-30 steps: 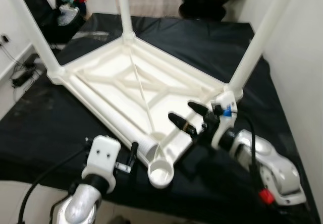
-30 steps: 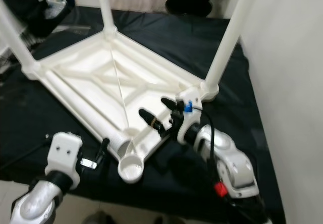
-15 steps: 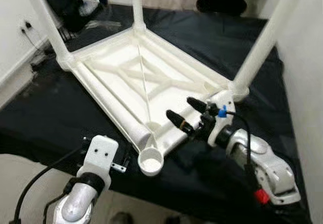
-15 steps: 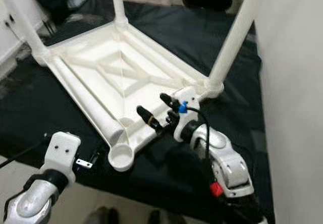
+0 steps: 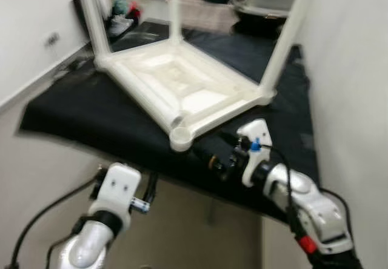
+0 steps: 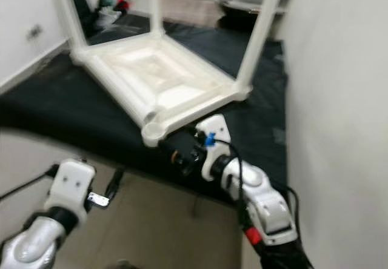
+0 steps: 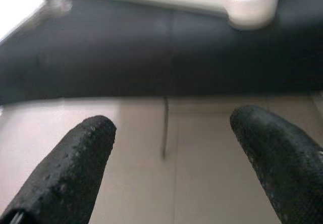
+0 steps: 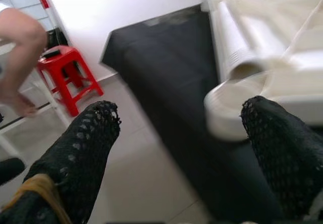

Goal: Building children table

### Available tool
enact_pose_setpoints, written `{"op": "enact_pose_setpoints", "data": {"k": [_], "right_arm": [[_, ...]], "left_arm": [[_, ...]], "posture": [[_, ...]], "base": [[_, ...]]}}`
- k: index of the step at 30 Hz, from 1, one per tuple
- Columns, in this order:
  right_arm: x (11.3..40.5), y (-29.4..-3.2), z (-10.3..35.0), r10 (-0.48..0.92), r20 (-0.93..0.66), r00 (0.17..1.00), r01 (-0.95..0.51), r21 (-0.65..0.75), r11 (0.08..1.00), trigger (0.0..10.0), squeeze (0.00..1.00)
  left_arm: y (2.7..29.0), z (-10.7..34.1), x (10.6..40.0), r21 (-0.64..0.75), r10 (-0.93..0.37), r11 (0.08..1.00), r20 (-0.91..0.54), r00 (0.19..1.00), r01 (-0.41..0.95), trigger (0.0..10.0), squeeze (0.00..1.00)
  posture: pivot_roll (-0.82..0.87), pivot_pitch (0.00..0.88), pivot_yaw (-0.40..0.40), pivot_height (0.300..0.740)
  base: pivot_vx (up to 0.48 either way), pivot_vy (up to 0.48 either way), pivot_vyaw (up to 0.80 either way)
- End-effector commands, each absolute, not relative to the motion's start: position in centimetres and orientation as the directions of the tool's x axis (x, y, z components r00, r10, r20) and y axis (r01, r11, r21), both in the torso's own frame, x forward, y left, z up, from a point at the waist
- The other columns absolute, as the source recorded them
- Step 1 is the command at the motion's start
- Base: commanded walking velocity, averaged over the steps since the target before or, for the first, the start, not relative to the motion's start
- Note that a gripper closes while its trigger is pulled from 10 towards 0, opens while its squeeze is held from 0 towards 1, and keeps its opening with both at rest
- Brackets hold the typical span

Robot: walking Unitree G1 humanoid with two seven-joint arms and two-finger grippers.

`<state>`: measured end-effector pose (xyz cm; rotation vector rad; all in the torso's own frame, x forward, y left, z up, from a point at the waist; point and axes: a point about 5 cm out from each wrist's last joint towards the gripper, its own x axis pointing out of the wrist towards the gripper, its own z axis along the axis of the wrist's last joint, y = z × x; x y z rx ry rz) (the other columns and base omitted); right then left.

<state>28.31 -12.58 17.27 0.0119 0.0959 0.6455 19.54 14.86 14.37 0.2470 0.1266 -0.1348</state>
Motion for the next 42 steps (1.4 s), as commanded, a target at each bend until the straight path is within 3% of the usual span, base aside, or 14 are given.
{"op": "enact_pose_setpoints", "data": {"k": [1, 12, 16, 24, 26, 27, 42], "right_arm": [[28.6, -13.2, 17.4, 0.554, -0.092, 0.828, -0.556, -0.005, 0.831, 10.0, 0.0], [28.9, -13.2, 16.7, 0.48, -0.136, 0.867, -0.482, 0.02, 0.876, 10.0, 0.0], [29.3, -13.7, 15.8, 0.384, -0.184, 0.905, -0.384, 0.037, 0.923, 10.0, 0.0], [29.5, -14.7, 14.6, 0.305, -0.203, 0.931, -0.288, 0.109, 0.951, 10.0, 0.0], [29.6, -15.0, 14.6, 0.296, -0.188, 0.937, -0.271, 0.147, 0.951, 10.0, 0.0], [29.8, -15.5, 14.4, 0.285, -0.155, 0.946, -0.248, 0.222, 0.943, 10.0, 0.0], [30.3, -15.2, 13.5, 0.298, -0.156, 0.942, -0.254, 0.25, 0.934, 10.0, 0.0]], "left_arm": [[14.8, 14.6, 19.9, 0.218, -0.12, 0.965, -0.133, 0.984, 0.147, 10.0, 0.0], [15.1, 14.7, 20.5, 0.22, -0.106, 0.966, -0.128, 0.986, 0.133, 10.0, 0.0], [15.0, 14.9, 21.4, 0.209, -0.119, 0.968, -0.096, 0.988, 0.137, 10.0, 0.0], [14.1, 14.5, 22.4, 0.202, -0.168, 0.962, -0.104, 0.98, 0.186, 10.0, 0.0], [14.0, 14.4, 22.6, 0.175, -0.176, 0.966, -0.095, 0.98, 0.191, 10.0, 0.0], [13.9, 14.0, 23.3, 0.093, -0.182, 0.977, -0.082, 0.98, 0.19, 10.0, 0.0], [13.9, 12.8, 24.2, 0.03, -0.205, 0.978, -0.084, 0.975, 0.208, 10.0, 0.0]], "posture": [[-0.04, 0.166, -0.048, 0.74], [-0.04, 0.168, -0.047, 0.74], [-0.04, 0.153, -0.054, 0.74], [-0.05, 0.122, -0.078, 0.74], [-0.05, 0.118, -0.081, 0.74], [-0.05, 0.077, -0.081, 0.74], [-0.04, 0.027, -0.071, 0.74]], "base": [[0.0, 0.48, 0.0], [0.0, 0.48, 0.0], [0.0, 0.48, 0.0], [0.0, 0.0, 0.0], [0.0, 0.0, 0.0], [0.364, 0.0, -0.8], [0.374, 0.0, -0.26]]}}
